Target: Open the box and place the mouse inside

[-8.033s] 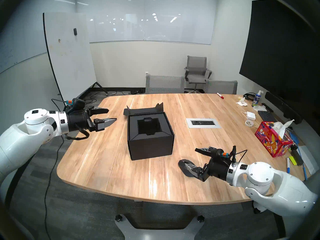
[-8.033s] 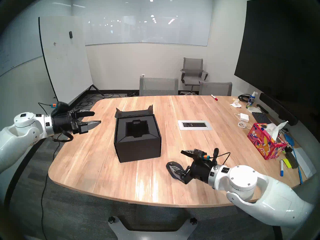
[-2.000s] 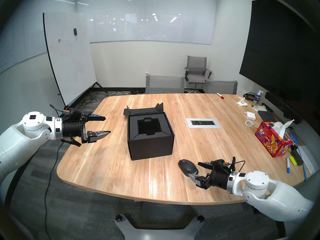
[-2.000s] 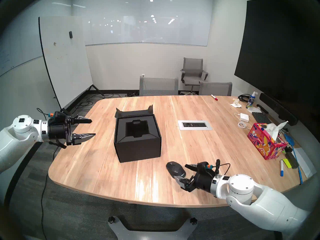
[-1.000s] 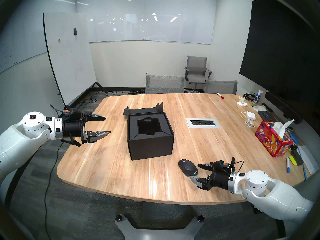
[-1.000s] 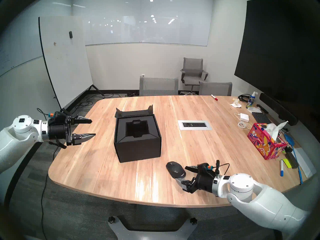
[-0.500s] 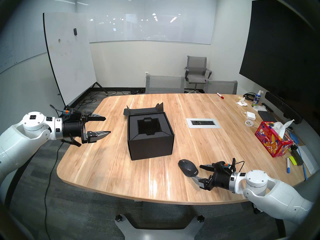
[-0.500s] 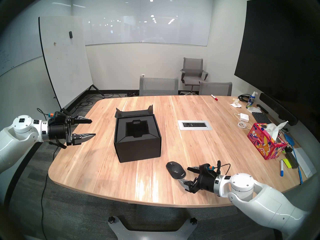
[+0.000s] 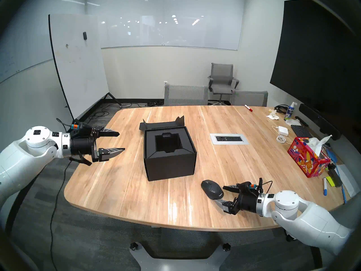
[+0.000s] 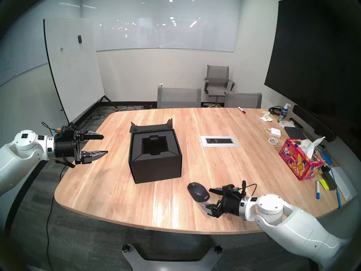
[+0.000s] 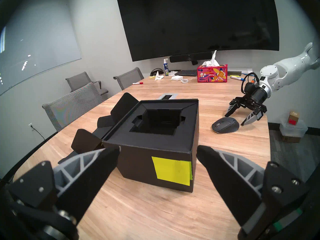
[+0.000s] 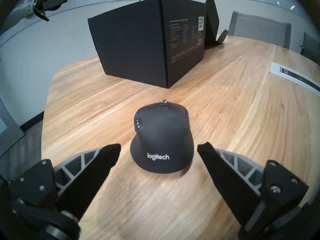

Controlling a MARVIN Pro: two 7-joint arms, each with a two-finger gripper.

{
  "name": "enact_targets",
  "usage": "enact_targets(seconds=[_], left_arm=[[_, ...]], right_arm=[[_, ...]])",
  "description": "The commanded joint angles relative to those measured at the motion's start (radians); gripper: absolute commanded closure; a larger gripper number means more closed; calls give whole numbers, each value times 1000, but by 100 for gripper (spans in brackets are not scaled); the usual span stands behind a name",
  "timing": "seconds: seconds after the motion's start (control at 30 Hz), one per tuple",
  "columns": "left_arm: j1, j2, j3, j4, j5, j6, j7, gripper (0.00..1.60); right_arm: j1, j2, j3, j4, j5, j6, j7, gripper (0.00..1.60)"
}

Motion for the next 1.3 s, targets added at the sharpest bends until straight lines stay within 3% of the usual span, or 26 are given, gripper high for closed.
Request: enact_targets(seconds=[0.0, 0.67, 1.1, 1.13, 1.17, 1.2, 1.23, 1.27], left_arm=[[-10, 3, -13, -4, -7, -4, -1, 0], [-11, 4, -11, -4, -8, -5, -1, 0], [-11, 5, -10, -4, -9, -5, 0, 0], [-11, 5, -10, -4, -9, -5, 0, 0], [-11, 5, -10, -4, -9, -6, 0, 0], [-11, 5, -10, -4, -9, -6, 0, 0], [-11, 5, -10, -4, -9, -6, 0, 0], [-11, 5, -10, -4, -9, -6, 0, 0]], right_arm=[[37, -14, 6, -2, 1, -2, 14, 0], [100, -96, -29, 100, -36, -38, 76, 0], [121, -112, -38, 123, -54, -61, 95, 0], [121, -112, -38, 124, -56, -61, 96, 35], [122, -112, -38, 124, -59, -60, 96, 90], [122, -112, -38, 124, -59, -60, 96, 90], [123, -112, -40, 124, -62, -59, 98, 160], [124, -112, -40, 124, -64, -59, 100, 160]])
